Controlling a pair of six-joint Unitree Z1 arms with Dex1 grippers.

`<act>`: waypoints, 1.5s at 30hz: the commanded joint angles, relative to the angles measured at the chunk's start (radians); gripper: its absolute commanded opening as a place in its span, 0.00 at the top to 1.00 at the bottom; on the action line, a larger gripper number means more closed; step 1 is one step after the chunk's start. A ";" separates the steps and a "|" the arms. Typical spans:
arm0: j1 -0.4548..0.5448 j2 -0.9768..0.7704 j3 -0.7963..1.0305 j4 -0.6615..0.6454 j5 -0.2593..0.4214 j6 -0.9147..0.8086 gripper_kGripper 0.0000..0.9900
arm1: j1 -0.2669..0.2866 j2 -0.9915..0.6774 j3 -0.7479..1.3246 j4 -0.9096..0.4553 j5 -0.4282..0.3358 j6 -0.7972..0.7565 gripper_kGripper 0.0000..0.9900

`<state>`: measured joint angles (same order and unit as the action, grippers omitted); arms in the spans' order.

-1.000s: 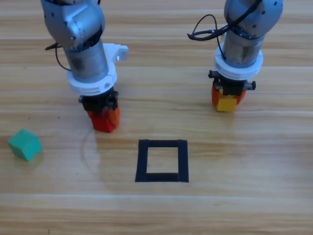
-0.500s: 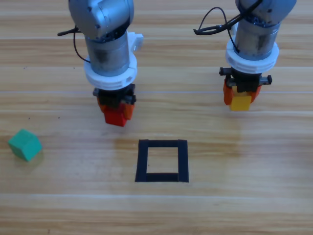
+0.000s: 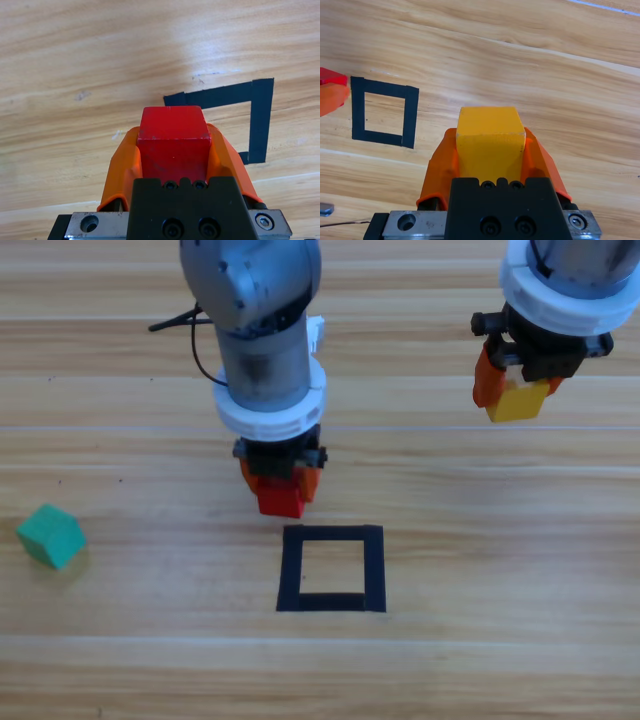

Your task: Stack the blocks in the rectangular block: red at the bottom, yellow in the middle, green on top

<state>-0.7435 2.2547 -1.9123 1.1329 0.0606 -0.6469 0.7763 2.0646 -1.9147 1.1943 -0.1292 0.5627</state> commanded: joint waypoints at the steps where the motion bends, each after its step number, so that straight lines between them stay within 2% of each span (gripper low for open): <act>1: -0.051 0.052 -0.017 0.011 0.001 -0.065 1.00 | 0.026 0.003 0.043 0.005 -0.010 -0.004 1.00; 7: -0.093 0.057 -0.019 0.027 0.007 -0.172 1.00 | 0.027 0.008 0.052 0.001 -0.009 -0.006 1.00; 18: -0.146 0.097 -0.063 0.064 0.015 -0.263 1.00 | 0.026 0.011 0.059 -0.002 -0.010 -0.004 1.00; 45: -0.178 0.160 -0.111 0.070 0.039 -0.283 1.00 | 0.026 0.038 0.057 -0.005 -0.010 0.019 1.00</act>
<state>-0.8877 2.3657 -2.0092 1.1994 0.0889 -0.9243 0.7832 2.0611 -1.8773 1.1942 -0.1291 0.5750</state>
